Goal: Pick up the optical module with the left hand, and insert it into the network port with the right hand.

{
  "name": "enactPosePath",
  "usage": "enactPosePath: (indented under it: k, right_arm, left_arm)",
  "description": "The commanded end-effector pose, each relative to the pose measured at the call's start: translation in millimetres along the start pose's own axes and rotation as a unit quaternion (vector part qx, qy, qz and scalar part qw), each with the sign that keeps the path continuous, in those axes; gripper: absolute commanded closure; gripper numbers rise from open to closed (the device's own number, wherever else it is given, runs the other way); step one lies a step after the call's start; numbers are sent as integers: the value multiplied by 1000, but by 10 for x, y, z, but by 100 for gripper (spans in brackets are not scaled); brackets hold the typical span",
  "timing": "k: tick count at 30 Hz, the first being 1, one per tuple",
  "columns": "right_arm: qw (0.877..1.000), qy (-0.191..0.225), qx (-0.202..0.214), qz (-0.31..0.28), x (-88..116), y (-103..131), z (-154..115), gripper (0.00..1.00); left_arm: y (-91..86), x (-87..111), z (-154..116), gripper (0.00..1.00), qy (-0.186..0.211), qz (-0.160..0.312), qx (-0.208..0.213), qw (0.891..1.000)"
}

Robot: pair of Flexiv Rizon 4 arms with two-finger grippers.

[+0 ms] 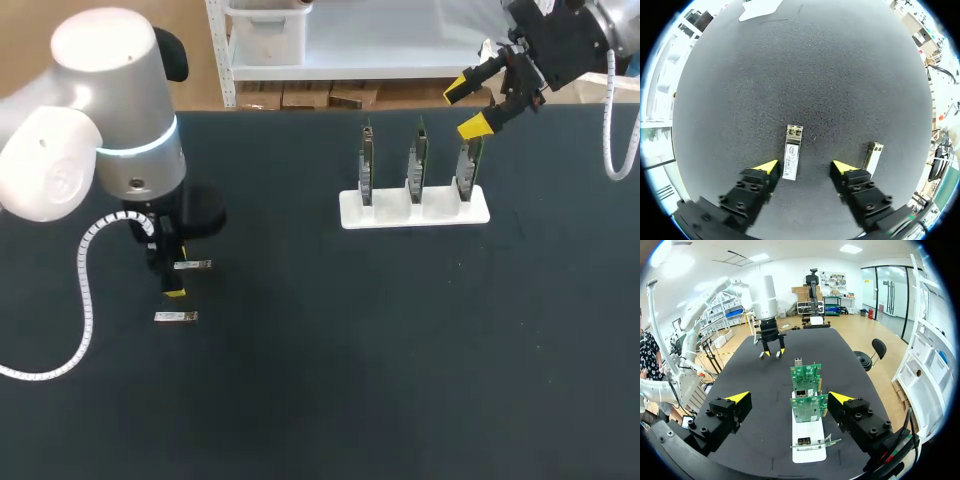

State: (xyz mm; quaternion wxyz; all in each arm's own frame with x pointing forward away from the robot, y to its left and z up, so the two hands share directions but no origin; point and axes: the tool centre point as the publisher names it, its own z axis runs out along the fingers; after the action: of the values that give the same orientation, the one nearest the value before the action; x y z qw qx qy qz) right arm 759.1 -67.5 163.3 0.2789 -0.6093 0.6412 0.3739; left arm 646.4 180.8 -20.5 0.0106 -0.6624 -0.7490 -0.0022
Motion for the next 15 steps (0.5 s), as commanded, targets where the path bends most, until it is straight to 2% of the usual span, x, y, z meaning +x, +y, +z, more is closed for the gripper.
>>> enactPosePath:
  k: [1, 15]
  right_arm:
    - [1000, -1, 2, -1, 7, 14, -1, 0]
    - [1000, -1, 2, -1, 7, 14, -1, 0]
  left_arm:
    - [30, -6, 55, 100, 4, -1, 2, 1000]
    - [1, 6, 51, 100, -1, -14, 0, 1000]
